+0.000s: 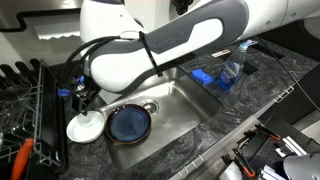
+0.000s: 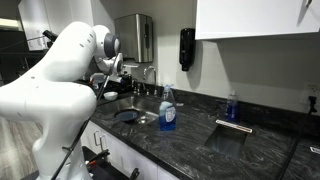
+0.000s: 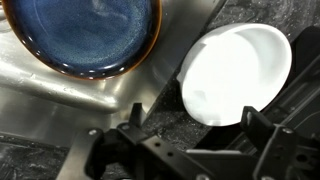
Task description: Remove the white bowl from the sink and put it on the counter
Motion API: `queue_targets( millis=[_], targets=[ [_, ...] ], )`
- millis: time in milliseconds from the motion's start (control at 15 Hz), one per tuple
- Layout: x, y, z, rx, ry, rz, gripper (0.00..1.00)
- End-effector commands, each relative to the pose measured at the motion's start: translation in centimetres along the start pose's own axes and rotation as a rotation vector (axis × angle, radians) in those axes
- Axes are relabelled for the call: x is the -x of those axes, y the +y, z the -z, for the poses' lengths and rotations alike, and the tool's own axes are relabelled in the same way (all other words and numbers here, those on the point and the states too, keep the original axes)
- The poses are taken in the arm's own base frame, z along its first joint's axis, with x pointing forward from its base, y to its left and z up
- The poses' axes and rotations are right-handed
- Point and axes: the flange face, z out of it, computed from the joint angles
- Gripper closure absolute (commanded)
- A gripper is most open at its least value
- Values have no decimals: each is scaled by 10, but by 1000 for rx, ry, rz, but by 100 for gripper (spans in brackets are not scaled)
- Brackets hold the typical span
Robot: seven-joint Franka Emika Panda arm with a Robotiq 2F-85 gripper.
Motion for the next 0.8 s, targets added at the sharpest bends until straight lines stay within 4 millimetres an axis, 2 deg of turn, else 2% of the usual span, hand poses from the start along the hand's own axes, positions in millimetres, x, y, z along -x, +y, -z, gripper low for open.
queue_targets(
  millis=[0,400,733],
  targets=[
    [13,15,22,68,-27,-47,0],
    [23,52,50,166,-76,-130,0],
    [40,78,72,211,-151,-153,0]
  ],
)
